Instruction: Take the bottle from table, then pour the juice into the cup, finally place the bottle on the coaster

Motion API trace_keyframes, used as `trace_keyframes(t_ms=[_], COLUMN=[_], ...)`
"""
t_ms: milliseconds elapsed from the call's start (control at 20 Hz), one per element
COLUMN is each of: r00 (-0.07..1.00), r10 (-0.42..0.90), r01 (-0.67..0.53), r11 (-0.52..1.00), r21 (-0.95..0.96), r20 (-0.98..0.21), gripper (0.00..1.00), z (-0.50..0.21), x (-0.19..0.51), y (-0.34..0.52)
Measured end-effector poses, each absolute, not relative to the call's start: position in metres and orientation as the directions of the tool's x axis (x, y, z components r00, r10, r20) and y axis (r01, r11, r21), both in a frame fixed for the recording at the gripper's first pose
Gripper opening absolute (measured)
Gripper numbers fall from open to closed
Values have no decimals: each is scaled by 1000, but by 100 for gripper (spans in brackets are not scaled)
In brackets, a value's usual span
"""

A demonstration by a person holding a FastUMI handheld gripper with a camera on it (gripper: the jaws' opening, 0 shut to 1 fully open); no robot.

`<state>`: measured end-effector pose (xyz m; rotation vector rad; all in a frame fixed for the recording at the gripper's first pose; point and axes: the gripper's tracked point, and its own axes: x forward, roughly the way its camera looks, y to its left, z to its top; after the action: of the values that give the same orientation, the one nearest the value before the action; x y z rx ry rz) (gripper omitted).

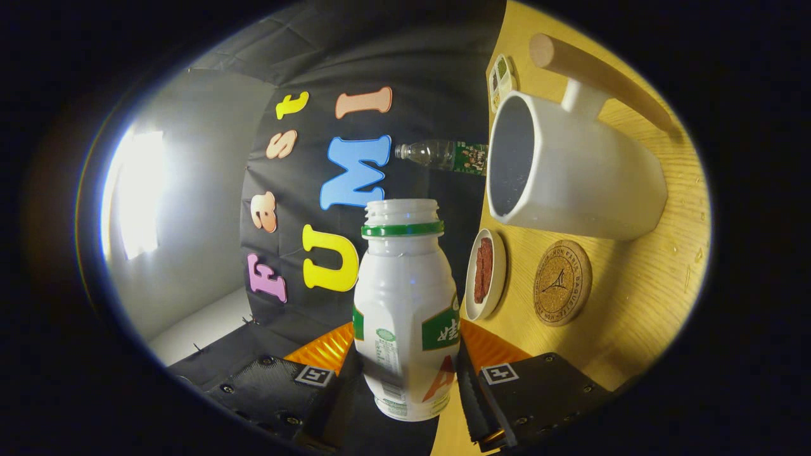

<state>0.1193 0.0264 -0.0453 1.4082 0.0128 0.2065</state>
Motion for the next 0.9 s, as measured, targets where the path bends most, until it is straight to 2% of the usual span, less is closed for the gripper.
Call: trace_keyframes(t_ms=[900], r00=[980], r10=[114], r01=[-163], r11=[5], r21=[987], r20=[162], gripper=[70], z=[-38], x=[120], y=[22])
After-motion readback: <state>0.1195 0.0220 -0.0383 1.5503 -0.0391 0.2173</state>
